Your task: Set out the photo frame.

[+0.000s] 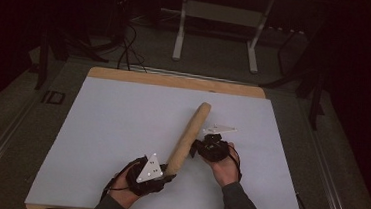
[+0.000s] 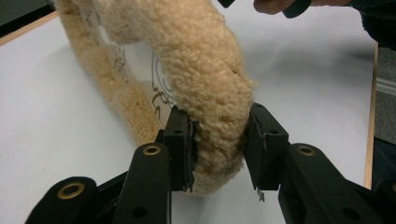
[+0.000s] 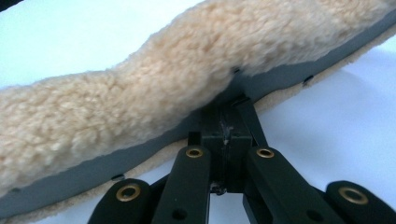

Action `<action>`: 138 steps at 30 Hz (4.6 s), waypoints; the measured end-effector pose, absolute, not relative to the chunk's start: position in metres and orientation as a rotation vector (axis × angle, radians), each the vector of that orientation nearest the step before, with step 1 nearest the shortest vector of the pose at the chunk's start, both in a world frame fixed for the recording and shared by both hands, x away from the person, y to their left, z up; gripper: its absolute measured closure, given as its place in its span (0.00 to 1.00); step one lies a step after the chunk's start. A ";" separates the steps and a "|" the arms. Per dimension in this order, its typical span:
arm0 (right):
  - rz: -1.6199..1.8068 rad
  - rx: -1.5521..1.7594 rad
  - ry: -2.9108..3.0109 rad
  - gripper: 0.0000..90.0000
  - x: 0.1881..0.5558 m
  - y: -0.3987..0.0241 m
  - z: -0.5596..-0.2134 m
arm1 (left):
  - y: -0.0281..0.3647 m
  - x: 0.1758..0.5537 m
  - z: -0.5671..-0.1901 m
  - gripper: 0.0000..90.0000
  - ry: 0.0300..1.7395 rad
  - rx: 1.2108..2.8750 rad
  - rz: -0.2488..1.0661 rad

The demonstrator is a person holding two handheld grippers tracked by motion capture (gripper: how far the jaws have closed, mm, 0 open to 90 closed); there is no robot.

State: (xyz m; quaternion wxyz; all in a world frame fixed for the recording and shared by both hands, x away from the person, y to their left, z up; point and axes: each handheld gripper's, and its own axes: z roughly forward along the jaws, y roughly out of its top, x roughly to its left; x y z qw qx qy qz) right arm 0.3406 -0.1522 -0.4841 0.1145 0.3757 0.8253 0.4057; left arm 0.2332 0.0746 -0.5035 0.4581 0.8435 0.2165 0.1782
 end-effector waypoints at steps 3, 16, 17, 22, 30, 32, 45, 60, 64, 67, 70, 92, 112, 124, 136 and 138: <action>1.187 1.091 2.425 1.00 0.340 -0.150 -0.484 | 0.073 0.233 -0.504 0.73 0.530 2.079 0.439; 1.215 1.026 2.472 1.00 0.337 -0.135 -0.487 | 0.065 0.232 -0.506 0.73 0.524 2.077 0.423; 1.215 1.026 2.472 1.00 0.337 -0.135 -0.487 | 0.064 0.232 -0.506 0.73 0.521 2.078 0.422; 1.239 0.989 2.496 1.00 0.335 -0.130 -0.485 | 0.062 0.232 -0.507 0.73 0.517 2.084 0.419; 1.225 0.938 2.529 1.00 0.332 -0.123 -0.484 | 0.062 0.233 -0.508 0.73 0.526 2.075 0.411; 1.223 0.932 2.533 1.00 0.332 -0.123 -0.484 | 0.060 0.234 -0.508 0.74 0.523 2.072 0.408; 1.209 0.921 2.551 1.00 0.332 -0.127 -0.486 | 0.052 0.239 -0.508 0.74 0.513 2.064 0.410; 1.189 0.958 2.548 0.81 0.330 -0.136 -0.484 | 0.059 0.242 -0.506 0.59 0.490 2.112 0.314; 1.176 0.975 2.546 0.74 0.329 -0.139 -0.483 | 0.064 0.241 -0.504 0.58 0.492 2.119 0.294; 1.180 0.987 2.536 0.71 0.328 -0.143 -0.482 | 0.068 0.242 -0.503 0.56 0.476 2.121 0.242; 1.189 1.003 2.526 0.69 0.327 -0.147 -0.480 | 0.074 0.242 -0.501 0.55 0.476 2.106 0.222; 1.353 1.129 2.449 0.56 0.322 -0.167 -0.446 | 0.130 0.257 -0.489 0.55 0.717 2.044 0.383; 1.358 1.102 2.527 0.34 0.304 -0.134 -0.458 | 0.138 0.261 -0.492 0.54 0.764 2.037 0.393; 1.256 1.084 2.532 0.42 0.289 -0.116 -0.486 | 0.139 0.261 -0.492 0.54 0.765 2.036 0.400; 1.293 1.104 2.434 0.52 0.278 -0.117 -0.494 | 0.139 0.260 -0.492 0.54 0.768 2.034 0.402; 1.280 1.093 2.431 0.54 0.277 -0.117 -0.494 | 0.139 0.260 -0.492 0.54 0.769 2.032 0.402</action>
